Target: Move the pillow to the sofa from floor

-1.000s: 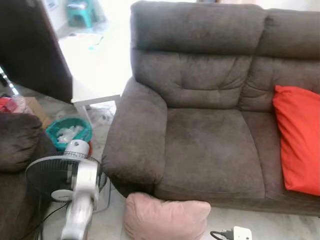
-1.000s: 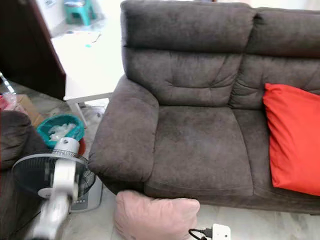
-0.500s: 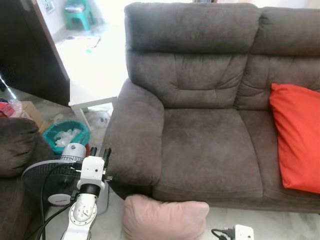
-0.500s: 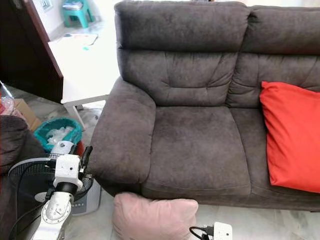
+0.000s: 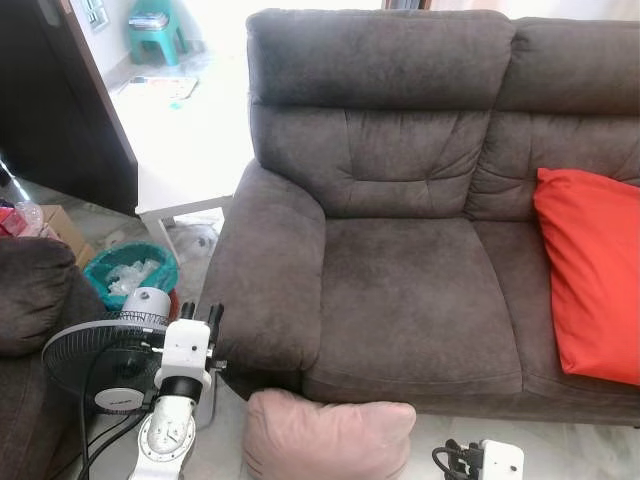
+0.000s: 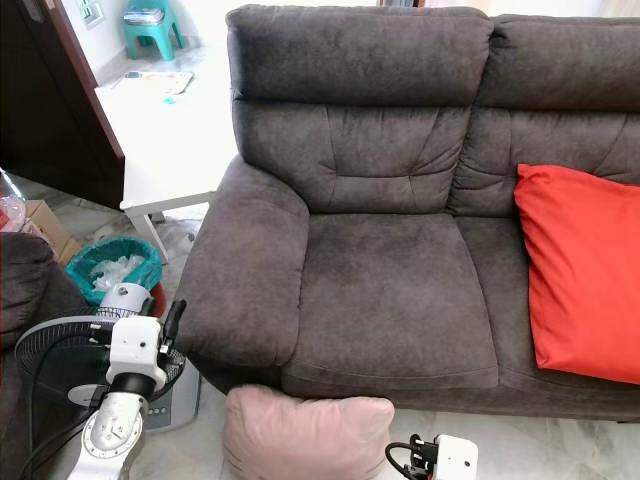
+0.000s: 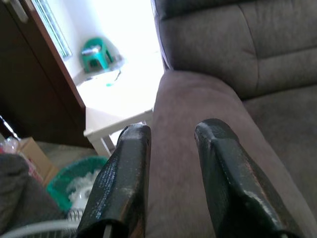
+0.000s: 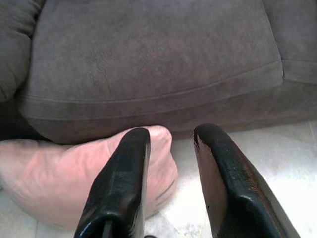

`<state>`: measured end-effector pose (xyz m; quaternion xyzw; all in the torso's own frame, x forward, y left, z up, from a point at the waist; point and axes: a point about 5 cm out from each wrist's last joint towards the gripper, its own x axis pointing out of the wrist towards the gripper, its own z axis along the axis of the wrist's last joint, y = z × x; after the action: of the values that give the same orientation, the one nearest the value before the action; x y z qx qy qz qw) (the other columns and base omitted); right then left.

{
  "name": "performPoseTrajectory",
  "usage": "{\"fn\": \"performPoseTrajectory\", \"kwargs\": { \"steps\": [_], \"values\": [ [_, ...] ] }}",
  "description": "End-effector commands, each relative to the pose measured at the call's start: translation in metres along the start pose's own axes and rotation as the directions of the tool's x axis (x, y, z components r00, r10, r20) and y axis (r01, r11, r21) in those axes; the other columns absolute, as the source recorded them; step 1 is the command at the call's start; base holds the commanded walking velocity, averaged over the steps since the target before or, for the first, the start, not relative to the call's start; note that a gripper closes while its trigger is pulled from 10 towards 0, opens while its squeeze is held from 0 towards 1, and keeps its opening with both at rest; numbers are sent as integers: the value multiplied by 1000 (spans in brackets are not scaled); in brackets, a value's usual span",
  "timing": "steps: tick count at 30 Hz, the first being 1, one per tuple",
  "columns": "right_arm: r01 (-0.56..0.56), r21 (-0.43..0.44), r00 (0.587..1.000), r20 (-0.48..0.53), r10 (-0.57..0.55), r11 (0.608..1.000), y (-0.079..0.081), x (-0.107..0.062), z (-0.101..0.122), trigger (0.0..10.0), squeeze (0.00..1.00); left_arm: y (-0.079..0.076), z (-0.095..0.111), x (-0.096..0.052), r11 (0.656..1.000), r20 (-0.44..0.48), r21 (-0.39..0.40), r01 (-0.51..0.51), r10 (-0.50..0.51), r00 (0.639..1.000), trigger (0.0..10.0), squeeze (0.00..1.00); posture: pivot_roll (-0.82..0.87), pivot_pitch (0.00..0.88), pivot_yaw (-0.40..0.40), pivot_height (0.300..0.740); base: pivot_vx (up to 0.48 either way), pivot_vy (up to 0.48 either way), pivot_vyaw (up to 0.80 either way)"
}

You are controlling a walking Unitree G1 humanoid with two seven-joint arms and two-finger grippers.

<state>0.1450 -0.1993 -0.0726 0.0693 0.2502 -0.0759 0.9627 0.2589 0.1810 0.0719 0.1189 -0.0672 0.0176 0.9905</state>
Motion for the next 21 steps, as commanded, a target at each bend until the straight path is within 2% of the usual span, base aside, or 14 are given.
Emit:
{"fn": "performPoseTrajectory", "kwargs": {
  "steps": [1, 6, 12, 13, 14, 15, 16, 18, 21],
  "values": [
    [-3, 7, 1000, 29, 3, 1000, 0, -2, 1, 10000, 0, 1, 9, 2, 1000, 19, -1, -8, 8, 1000, 10000, 0, 47, 10, -29, 740, 0, 0, 0],
    [-33, -22, 998, 49, 34, 999, 1, -3, 2, 10000, 0, 1, 18, 0, 1000, 38, -8, -12, 12, 999, 10000, 0, 51, 7, -29, 740, 0, 0, 0],
    [-23, -18, 998, 65, 24, 1000, 1, -4, 3, 10000, 0, 0, 19, 0, 1000, 33, -10, -4, 4, 999, 10000, 0, 47, 0, -28, 740, 0, 0, 0],
    [-30, -55, 971, 235, 42, 998, 4, 17, 45, 10000, 0, 0, 19, -1, 1000, 29, -11, 0, 0, 1000, 10000, 0, 44, 0, -26, 740, 0, 0, 0],
    [-34, -96, 891, 449, 74, 995, 11, 37, 105, 10000, 0, -1, 19, -1, 1000, 25, -12, 3, -3, 1000, 10000, 0, 45, 0, -27, 740, 0, 0, 0],
    [-34, -96, 891, 449, 74, 995, 11, 37, 105, 10000, 0, -1, 19, -1, 1000, 25, -12, 3, -3, 1000, 10000, 0, 45, 0, -27, 740, 0, 0, 0],
    [-31, -104, 862, 501, 79, 994, 12, 40, 124, 10000, 0, -2, 20, -1, 1000, 23, -13, 5, -5, 1000, 10000, 0, 45, 0, -27, 740, 0, 0, 0],
    [-23, -102, 845, 530, 74, 995, 12, 43, 137, 10000, 0, -3, 20, -1, 1000, 22, -13, 7, -7, 1000, 10000, 0, 46, 0, -27, 740, 0, 0, 0],
    [-26, -98, 828, 555, 76, 995, 15, 45, 148, 10000, 0, -3, 21, 0, 1000, 20, -14, 9, -9, 1000, 10000, 0, 48, 0, -27, 740, 0, 0, 0]
  ]
}}
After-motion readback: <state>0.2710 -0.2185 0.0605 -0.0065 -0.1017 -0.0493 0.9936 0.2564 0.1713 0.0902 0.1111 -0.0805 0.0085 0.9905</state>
